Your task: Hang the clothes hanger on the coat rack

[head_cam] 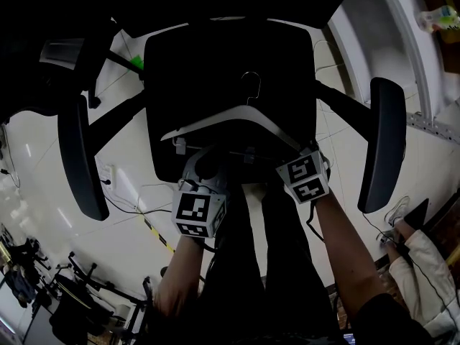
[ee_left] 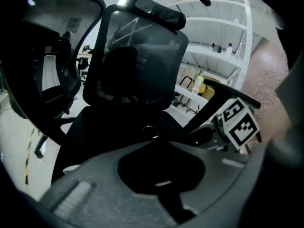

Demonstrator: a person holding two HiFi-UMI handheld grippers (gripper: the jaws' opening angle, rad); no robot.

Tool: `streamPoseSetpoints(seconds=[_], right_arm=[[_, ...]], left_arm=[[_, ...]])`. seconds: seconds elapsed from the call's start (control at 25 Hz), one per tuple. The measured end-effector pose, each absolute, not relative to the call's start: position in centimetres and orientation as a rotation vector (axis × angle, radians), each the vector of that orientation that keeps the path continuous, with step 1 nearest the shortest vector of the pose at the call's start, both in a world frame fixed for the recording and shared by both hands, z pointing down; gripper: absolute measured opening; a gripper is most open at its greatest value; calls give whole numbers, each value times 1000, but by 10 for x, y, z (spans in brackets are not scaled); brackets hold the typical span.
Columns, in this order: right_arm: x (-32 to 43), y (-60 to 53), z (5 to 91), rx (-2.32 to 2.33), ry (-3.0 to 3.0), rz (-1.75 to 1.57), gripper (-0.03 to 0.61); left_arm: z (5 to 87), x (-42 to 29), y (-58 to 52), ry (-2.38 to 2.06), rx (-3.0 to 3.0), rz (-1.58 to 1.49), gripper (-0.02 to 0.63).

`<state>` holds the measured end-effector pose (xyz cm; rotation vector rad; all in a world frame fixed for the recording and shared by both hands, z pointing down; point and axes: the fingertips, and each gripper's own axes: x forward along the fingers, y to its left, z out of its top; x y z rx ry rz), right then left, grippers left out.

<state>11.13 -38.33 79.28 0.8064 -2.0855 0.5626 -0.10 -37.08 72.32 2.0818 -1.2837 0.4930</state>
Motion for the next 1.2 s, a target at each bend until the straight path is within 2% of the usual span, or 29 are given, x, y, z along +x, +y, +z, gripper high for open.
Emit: streamPoseSetpoints(seconds=[0.64, 0.72, 0.84, 1.2], right_arm=[[124, -374, 843, 728, -1851, 397, 225], [123, -373, 843, 747, -1851, 396, 209], [122, -371, 842, 753, -1851, 402, 128], [119, -375, 826, 768, -1878, 372, 121]], left_arm=[[733, -3, -374, -1317, 2041, 470, 5], [732, -2, -374, -1312, 2035, 466, 5], [732, 0, -373, -1316, 2026, 471, 5], [726, -3, -371, -1343, 2007, 453, 5]])
